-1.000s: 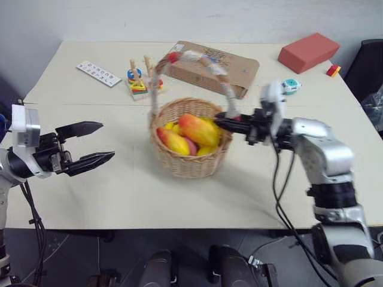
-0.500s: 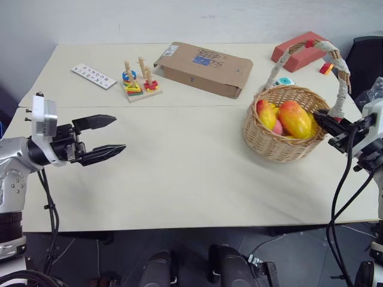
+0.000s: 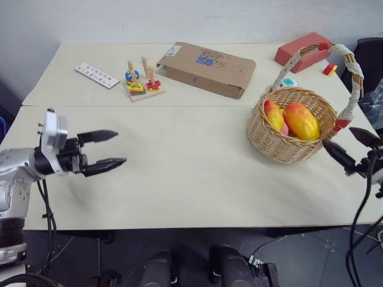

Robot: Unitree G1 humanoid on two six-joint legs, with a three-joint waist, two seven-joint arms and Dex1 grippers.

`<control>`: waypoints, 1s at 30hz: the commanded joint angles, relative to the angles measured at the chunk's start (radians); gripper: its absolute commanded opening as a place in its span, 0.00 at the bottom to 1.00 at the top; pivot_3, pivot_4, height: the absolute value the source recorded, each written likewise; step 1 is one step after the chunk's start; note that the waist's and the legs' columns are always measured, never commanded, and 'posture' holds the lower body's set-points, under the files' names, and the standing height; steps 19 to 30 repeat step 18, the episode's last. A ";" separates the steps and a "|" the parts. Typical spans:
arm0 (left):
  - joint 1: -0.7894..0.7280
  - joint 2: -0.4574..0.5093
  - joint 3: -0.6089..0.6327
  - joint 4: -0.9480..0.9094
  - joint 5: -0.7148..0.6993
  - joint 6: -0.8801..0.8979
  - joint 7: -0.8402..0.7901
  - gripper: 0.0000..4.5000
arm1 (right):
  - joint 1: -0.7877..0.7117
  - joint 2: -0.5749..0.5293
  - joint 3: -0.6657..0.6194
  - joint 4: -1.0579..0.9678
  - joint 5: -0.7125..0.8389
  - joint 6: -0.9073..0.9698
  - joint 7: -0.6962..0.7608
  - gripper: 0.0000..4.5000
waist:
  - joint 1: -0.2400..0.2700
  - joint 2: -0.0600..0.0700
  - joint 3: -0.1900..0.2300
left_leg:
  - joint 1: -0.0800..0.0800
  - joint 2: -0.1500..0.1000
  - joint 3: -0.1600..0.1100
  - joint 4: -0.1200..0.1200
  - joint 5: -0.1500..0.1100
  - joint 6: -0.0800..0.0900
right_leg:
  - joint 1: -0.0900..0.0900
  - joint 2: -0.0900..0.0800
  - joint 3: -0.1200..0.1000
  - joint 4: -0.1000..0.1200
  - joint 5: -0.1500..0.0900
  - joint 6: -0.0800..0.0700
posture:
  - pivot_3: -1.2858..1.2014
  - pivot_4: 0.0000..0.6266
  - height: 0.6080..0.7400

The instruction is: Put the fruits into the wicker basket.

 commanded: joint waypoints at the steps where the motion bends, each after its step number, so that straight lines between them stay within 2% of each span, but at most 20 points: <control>1: 0.117 -0.012 0.070 -0.114 -0.013 -0.020 0.004 1.00 | 0.063 -0.044 -0.043 0.014 -0.027 -0.193 0.160 1.00 | 0.000 0.000 0.000 | 0.000 0.000 0.000 0.000 0.000 0.000 | 0.000 0.000 0.000 0.000 0.000 0.000 | 0.52 0.24 1.00; 5: 0.230 -0.048 0.120 -0.202 -0.004 -0.035 0.059 1.00 | 0.125 -0.055 0.047 0.068 -0.029 -0.360 0.370 1.00 | 0.005 0.000 0.000 | 0.002 0.002 -0.001 0.000 -0.001 0.000 | 0.003 0.000 -0.001 -0.007 0.000 0.001 | 0.52 0.24 1.00; 6: 0.267 -0.066 0.129 -0.228 0.018 -0.053 0.083 1.00 | 0.114 -0.043 0.113 0.077 -0.028 -0.382 0.420 1.00 | 0.005 0.000 0.000 | 0.002 0.002 -0.001 0.000 -0.001 0.000 | 0.004 0.000 -0.001 -0.007 0.001 0.001 | 0.52 0.24 1.00; 10: 0.374 -0.140 0.127 -0.310 0.091 -0.148 0.158 1.00 | -0.039 0.047 0.346 0.164 -0.066 -0.463 0.500 1.00 | -0.001 0.000 0.000 | 0.017 0.002 -0.002 -0.004 -0.006 0.000 | 0.018 0.000 0.000 -0.011 0.000 0.000 | 0.52 0.24 1.00; 15: 0.398 -0.185 0.102 -0.338 0.146 -0.195 0.230 1.00 | -0.223 0.139 0.513 0.312 -0.124 -0.589 0.552 1.00 | 0.004 0.002 0.001 | 0.017 0.003 -0.001 -0.003 -0.006 -0.002 | 0.016 -0.001 -0.001 -0.010 0.000 0.000 | 0.52 0.24 1.00; 18: 0.403 -0.191 0.087 -0.335 0.153 -0.203 0.239 1.00 | -0.278 0.163 0.549 0.362 -0.131 -0.622 0.547 1.00 | 0.011 0.003 0.001 | 0.016 0.003 -0.003 -0.002 -0.007 -0.002 | 0.016 -0.001 -0.003 -0.009 0.000 -0.001 | 0.52 0.24 1.00; 30: 0.403 -0.191 0.087 -0.335 0.153 -0.203 0.239 1.00 | -0.278 0.163 0.549 0.362 -0.131 -0.622 0.547 1.00 | 0.011 0.003 0.001 | 0.016 0.003 -0.003 -0.002 -0.007 -0.002 | 0.016 -0.001 -0.003 -0.009 0.000 -0.001 | 0.52 0.24 1.00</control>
